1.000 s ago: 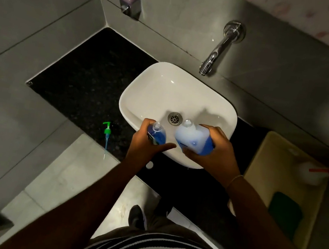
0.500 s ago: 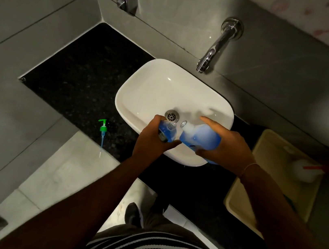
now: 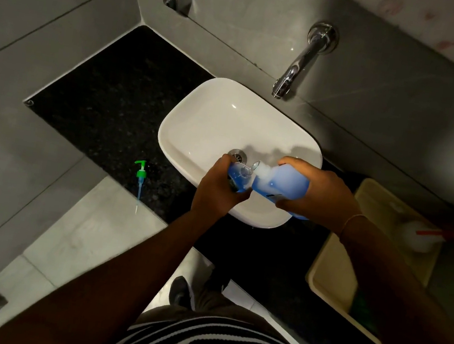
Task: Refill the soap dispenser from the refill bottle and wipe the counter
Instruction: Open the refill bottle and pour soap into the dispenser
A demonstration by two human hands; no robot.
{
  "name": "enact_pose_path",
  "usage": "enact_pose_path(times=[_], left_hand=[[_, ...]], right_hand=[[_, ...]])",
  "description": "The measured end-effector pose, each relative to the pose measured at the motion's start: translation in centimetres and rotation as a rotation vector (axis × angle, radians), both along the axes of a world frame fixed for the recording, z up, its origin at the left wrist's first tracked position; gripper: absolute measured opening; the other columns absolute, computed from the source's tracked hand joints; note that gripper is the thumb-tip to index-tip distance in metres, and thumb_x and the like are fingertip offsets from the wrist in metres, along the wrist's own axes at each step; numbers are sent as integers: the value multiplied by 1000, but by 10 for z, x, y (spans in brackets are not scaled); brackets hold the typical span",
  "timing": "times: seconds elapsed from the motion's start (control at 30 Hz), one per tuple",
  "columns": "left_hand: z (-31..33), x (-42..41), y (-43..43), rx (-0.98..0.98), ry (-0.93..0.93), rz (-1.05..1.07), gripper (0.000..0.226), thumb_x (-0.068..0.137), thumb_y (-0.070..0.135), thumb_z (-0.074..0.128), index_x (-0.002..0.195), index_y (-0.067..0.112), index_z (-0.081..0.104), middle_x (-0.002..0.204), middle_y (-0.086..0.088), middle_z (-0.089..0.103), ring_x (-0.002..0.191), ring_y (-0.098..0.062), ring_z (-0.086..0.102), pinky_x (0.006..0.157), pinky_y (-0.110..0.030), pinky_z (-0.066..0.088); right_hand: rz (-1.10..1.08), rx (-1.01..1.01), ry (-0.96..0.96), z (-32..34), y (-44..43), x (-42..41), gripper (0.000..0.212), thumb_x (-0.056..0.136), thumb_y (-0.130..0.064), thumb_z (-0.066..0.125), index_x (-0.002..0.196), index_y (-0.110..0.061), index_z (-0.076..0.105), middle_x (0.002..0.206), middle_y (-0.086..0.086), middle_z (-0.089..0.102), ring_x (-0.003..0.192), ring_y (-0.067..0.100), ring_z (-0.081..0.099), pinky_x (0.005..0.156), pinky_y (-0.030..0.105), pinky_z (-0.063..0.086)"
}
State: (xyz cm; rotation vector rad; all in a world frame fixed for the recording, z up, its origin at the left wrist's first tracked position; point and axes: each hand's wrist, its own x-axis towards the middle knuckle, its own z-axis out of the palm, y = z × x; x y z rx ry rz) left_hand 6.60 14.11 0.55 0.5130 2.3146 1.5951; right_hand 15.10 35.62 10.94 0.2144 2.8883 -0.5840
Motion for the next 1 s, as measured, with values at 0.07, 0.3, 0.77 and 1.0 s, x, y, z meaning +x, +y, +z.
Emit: enact_pose_path(times=[0.07,0.3,0.77,1.0], left_hand=[[-1,2,-3,35,-10,7,54,78,19,92,120,11,58,110,-6,71,103,-27,70,90,-40,58],[-13,8,-20,-12,47,30,56,75,28,92,112,28,50,100,6,66,88,-13,66,77,-13,50],[-16,20,-33,-76,-6,62,63,65,51,80,116,28,52,98,17,64,87,-4,64,73,-1,45],[-13,25,-37,-98,-56,45,57,75,33,91,114,31,49,94,23,61,83,2,64,72,1,44]], right_hand=[[15,-4,-34,2,-2,-1,74,60,-74,68,125,-46,43,102,-20,62,96,25,70,82,27,48],[87,37,-117,5,-18,1,64,74,-61,82,126,-38,52,110,-15,66,100,21,69,84,25,47],[40,71,-196,14,-43,3,69,65,-72,70,126,-53,45,116,-19,66,105,21,67,94,44,59],[44,92,-188,24,-46,8,74,64,-70,71,131,-54,42,118,-16,68,107,24,68,94,45,59]])
